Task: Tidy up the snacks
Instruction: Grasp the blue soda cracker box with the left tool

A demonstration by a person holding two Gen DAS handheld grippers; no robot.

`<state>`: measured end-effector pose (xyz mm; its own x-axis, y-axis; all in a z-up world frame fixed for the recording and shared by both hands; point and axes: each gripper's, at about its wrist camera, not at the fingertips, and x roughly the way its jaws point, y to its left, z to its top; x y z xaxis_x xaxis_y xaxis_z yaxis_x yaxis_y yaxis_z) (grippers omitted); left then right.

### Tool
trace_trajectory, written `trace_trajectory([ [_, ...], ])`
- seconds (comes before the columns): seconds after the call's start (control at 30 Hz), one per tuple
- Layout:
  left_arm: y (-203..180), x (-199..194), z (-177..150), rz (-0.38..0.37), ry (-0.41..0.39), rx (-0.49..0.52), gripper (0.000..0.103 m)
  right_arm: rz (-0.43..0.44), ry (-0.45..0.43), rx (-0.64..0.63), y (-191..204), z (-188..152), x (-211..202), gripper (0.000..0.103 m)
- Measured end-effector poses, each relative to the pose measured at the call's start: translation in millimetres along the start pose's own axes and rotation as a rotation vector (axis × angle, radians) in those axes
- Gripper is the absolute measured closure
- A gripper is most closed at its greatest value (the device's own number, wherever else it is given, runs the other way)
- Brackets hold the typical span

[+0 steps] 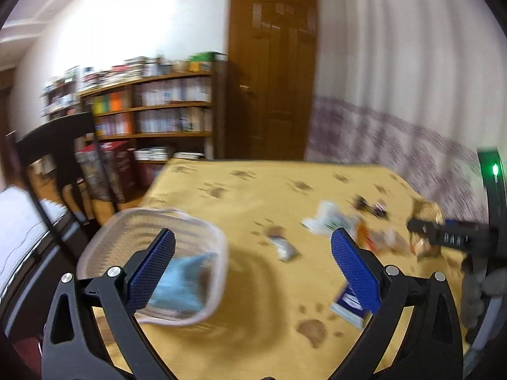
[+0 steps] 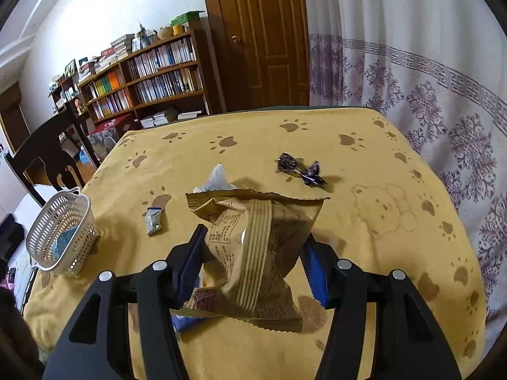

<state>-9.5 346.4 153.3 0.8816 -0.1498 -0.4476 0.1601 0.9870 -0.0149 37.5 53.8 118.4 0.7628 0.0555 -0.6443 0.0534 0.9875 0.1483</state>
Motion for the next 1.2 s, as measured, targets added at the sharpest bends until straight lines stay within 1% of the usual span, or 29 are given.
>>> trace_trajectory([
  [0.13,-33,20,-17,-0.092,0.04,0.072,0.003,0.012,-0.002,0.032,-20,-14,-9,0.046],
  [0.27,-58,49,-35,-0.179,0.128,0.077,0.003,0.024,-0.004,0.067,-37,-24,-13,0.046],
  [0.37,-76,64,-45,-0.212,0.173,0.097,0.003,0.036,-0.015,0.09,-48,-27,-17,0.046],
  [0.57,-112,94,-57,-0.229,0.249,0.186,0.004,0.073,-0.043,0.137,-70,-31,-25,0.045],
  [0.6,-115,99,-59,-0.229,0.262,0.195,0.005,0.081,-0.049,0.147,-74,-32,-26,0.045],
  [0.67,-122,107,-65,-0.235,0.298,0.217,0.014,0.092,-0.059,0.162,-80,-34,-28,0.045],
  [0.8,-136,123,-74,-0.239,0.355,0.251,0.018,0.103,-0.064,0.195,-94,-35,-28,0.045],
  [0.9,-142,130,-79,-0.236,0.375,0.259,0.022,0.106,-0.081,0.218,-104,-31,-34,0.045],
  [1.0,-147,139,-82,-0.229,0.397,0.263,0.031,0.11,-0.104,0.222,-107,-28,-41,0.045],
  [1.1,-150,145,-85,-0.219,0.403,0.267,0.034,0.114,-0.122,0.218,-107,-26,-47,0.045],
  [1.2,-151,142,-85,-0.232,0.394,0.276,0.048,0.118,-0.127,0.217,-106,-26,-48,0.045],
])
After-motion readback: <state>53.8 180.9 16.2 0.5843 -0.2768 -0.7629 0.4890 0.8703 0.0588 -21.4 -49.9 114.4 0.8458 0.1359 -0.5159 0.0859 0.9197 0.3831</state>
